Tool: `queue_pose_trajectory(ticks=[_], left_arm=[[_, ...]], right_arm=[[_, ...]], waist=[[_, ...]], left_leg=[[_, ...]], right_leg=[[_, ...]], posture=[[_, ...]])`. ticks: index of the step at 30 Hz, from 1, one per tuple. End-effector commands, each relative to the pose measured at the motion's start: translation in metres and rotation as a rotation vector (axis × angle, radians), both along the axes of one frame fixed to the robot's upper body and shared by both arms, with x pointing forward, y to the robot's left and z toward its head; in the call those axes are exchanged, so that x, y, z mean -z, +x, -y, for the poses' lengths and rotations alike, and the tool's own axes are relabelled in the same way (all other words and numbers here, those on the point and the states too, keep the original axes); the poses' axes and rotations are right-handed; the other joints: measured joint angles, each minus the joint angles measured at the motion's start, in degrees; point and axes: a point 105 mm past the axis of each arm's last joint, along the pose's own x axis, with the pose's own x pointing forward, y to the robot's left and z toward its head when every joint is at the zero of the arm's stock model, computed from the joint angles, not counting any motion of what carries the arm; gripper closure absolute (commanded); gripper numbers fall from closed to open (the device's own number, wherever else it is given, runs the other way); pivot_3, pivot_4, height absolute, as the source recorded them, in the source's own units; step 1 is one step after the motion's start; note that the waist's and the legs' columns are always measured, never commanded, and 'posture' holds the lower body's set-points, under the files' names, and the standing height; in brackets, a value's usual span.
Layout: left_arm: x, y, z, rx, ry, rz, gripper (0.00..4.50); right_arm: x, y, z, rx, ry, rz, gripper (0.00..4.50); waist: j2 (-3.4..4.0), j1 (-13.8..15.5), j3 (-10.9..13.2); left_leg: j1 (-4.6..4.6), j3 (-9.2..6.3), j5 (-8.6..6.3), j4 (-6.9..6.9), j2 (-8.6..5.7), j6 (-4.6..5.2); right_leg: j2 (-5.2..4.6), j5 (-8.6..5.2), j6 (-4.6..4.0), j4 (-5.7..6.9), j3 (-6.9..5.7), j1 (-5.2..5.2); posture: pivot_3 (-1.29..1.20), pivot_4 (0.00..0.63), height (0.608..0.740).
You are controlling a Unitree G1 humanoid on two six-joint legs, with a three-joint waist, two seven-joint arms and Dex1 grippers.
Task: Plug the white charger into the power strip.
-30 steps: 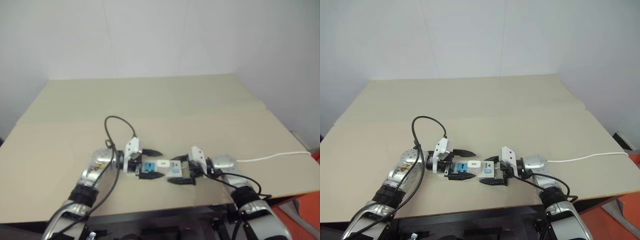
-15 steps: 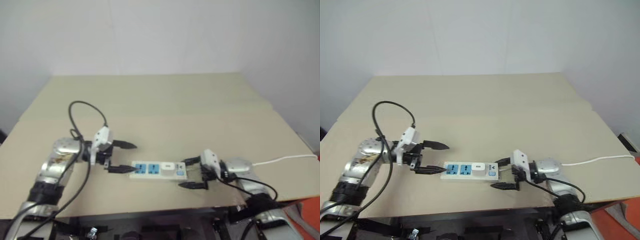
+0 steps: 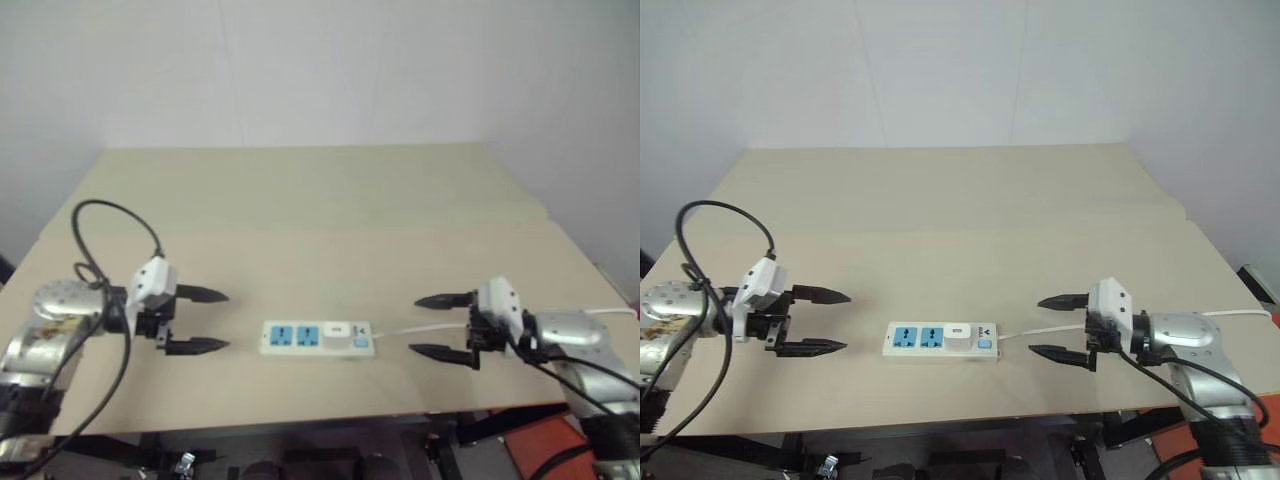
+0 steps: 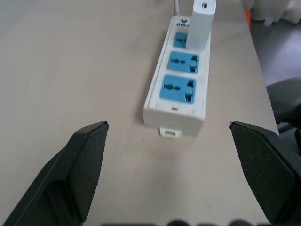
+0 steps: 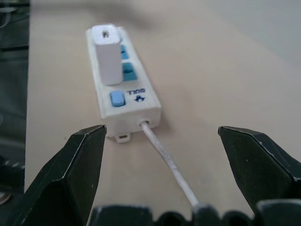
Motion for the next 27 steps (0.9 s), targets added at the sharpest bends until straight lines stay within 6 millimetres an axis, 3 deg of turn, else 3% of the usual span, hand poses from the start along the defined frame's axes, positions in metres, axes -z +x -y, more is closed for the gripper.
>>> queue_pose_trajectory(ticks=[1,8,27], left_arm=[[-0.019,-0.008,-0.004,-0.012,-0.002,0.05,0.0],[-0.017,-0.018,-0.001,-0.007,-0.006,0.036,0.0],[-0.021,-0.012,0.005,-0.017,-0.019,0.03,0.0]], right_arm=[[-0.022,-0.004,0.009,0.047,0.0,0.05,0.04],[-0.024,-0.007,0.009,0.053,0.008,0.036,0.04],[-0.022,-0.001,0.001,0.044,-0.002,0.051,0.04]], waist=[[-0.01,0.0,0.0],[-0.02,0.0,0.01],[-0.03,-0.02,0.02]], left_leg=[[0.01,0.0,0.0,0.0,0.0,0.0],[0.01,0.05,0.0,0.0,0.0,0.0],[0.01,0.13,0.0,0.0,-0.01,0.0]], right_leg=[[0.0,0.0,0.0,0.0,0.0,0.01],[0.02,0.0,0.0,-0.04,0.01,0.01],[0.02,0.0,0.0,-0.03,0.02,0.02]], posture=[[0.0,0.15,0.74],[0.0,0.15,0.74],[0.0,0.15,0.74]])
